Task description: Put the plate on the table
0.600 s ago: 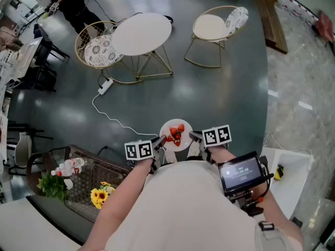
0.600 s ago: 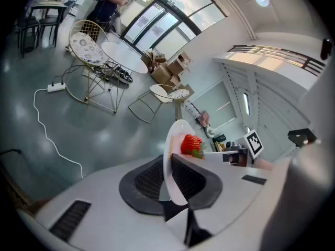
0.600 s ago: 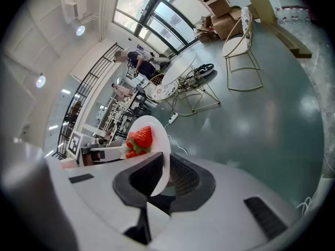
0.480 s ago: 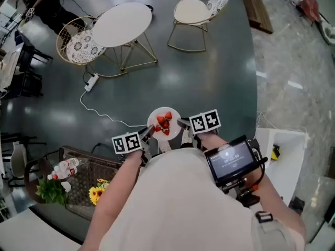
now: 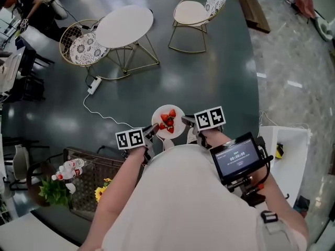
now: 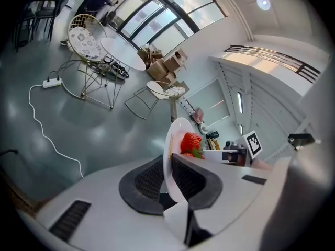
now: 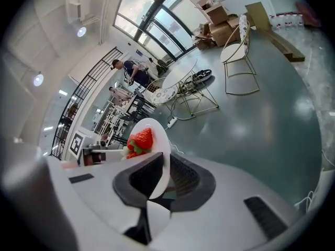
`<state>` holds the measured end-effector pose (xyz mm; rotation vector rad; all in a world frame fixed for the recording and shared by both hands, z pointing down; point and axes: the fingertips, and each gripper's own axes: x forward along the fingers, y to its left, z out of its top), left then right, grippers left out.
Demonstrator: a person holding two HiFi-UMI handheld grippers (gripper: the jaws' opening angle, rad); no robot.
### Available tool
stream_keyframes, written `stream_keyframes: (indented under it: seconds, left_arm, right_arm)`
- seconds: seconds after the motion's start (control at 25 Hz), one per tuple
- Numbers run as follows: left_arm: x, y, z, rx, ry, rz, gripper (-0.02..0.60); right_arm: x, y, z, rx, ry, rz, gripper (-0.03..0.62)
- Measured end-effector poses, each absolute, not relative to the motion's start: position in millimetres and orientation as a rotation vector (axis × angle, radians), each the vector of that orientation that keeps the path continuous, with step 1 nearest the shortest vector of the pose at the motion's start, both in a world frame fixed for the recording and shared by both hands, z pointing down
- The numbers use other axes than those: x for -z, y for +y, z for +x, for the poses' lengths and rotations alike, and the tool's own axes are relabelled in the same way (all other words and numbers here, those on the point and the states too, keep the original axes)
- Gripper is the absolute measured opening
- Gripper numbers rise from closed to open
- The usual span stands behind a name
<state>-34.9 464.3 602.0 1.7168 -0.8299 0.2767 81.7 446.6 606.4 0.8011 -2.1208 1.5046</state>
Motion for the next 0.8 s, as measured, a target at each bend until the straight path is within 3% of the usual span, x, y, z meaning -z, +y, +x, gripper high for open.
stream_keyframes:
  seconds: [0.8]
  left_arm:
    - [-605, 465, -29, -0.264, -0.836, 1.684, 0.025]
  right_arm:
    - [-606, 440, 87, -1.501, -2.077, 0.742, 0.032]
